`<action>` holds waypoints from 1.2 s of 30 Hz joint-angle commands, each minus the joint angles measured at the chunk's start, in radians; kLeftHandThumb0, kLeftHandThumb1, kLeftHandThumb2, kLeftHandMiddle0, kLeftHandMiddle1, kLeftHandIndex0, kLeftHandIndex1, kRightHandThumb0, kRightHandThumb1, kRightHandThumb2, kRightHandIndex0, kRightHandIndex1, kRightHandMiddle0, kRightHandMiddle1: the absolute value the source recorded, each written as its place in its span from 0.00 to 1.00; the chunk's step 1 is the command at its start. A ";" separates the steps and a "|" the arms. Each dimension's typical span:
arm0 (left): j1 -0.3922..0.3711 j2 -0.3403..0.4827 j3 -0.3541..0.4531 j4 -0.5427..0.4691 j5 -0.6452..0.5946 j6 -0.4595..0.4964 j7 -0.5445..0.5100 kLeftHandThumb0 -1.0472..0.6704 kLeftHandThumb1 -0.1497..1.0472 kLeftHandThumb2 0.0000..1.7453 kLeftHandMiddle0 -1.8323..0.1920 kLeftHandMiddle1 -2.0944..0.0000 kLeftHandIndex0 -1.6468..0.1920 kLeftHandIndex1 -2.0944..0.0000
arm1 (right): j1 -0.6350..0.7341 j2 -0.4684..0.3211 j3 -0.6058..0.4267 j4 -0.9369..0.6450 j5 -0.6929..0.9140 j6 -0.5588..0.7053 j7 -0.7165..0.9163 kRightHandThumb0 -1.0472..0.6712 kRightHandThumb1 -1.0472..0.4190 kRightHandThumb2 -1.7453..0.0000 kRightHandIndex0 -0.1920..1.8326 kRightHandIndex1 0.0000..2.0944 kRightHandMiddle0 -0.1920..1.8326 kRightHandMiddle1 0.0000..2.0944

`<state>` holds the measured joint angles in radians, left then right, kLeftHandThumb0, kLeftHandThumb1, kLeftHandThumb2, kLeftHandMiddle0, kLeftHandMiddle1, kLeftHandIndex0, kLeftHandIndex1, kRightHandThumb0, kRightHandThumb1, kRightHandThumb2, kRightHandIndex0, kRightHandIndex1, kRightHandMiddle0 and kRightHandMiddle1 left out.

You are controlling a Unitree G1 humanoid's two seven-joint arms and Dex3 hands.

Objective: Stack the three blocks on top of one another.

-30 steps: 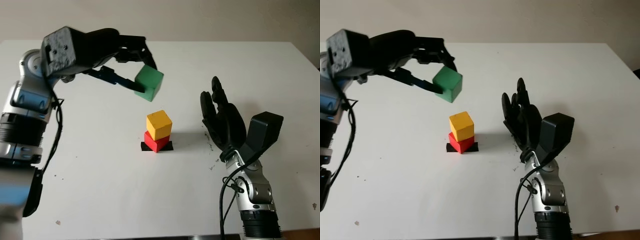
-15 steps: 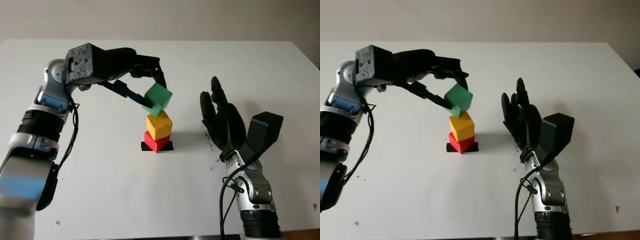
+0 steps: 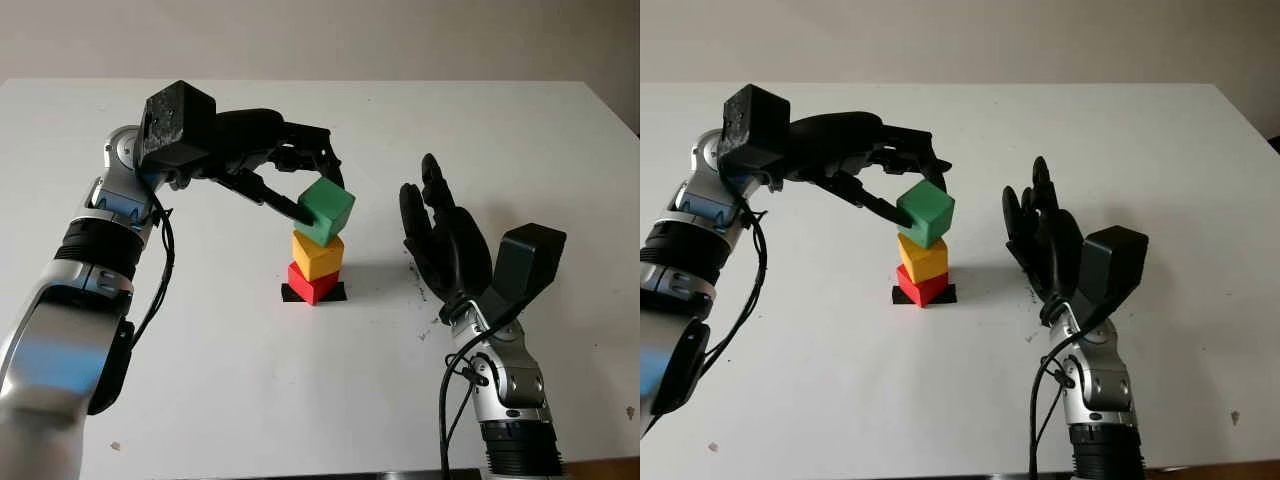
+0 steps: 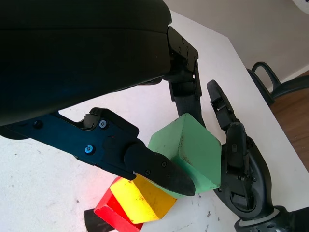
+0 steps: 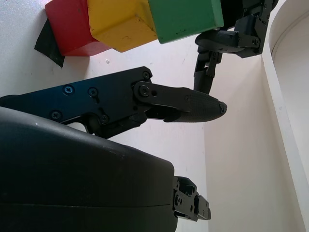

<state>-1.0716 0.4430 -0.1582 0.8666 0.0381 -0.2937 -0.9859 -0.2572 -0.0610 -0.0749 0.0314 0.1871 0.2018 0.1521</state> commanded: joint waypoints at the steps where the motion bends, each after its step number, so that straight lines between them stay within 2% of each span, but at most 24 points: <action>1: -0.033 -0.003 0.010 -0.001 -0.005 0.004 -0.006 0.33 0.95 0.03 0.81 0.97 0.66 0.28 | 0.000 -0.008 0.002 -0.020 -0.004 -0.003 0.002 0.25 0.00 0.71 0.00 0.00 0.00 0.00; 12: -0.026 0.018 -0.001 -0.016 0.028 0.024 -0.014 0.35 0.95 0.03 0.82 0.98 0.69 0.27 | -0.001 -0.010 0.000 -0.022 -0.004 0.001 0.003 0.25 0.00 0.71 0.00 0.00 0.00 0.00; 30: -0.012 0.015 0.007 0.009 0.030 -0.017 -0.018 0.34 0.95 0.03 0.81 0.97 0.70 0.25 | 0.002 -0.009 -0.003 -0.025 -0.001 -0.001 0.001 0.25 0.00 0.72 0.00 0.00 0.00 0.00; 35: -0.015 0.009 0.009 0.023 0.018 -0.011 -0.036 0.34 0.93 0.03 0.82 0.98 0.70 0.29 | 0.002 -0.014 -0.003 -0.017 -0.007 -0.017 0.006 0.26 0.00 0.71 0.00 0.00 0.00 0.00; 36: -0.020 0.008 0.009 0.026 0.012 0.014 -0.054 0.34 0.93 0.03 0.82 0.98 0.70 0.30 | 0.002 -0.015 -0.004 -0.012 -0.008 -0.026 0.008 0.26 0.00 0.71 0.00 0.00 0.00 0.00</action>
<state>-1.0720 0.4514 -0.1558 0.8838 0.0589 -0.2929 -1.0237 -0.2571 -0.0626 -0.0760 0.0294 0.1827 0.1954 0.1558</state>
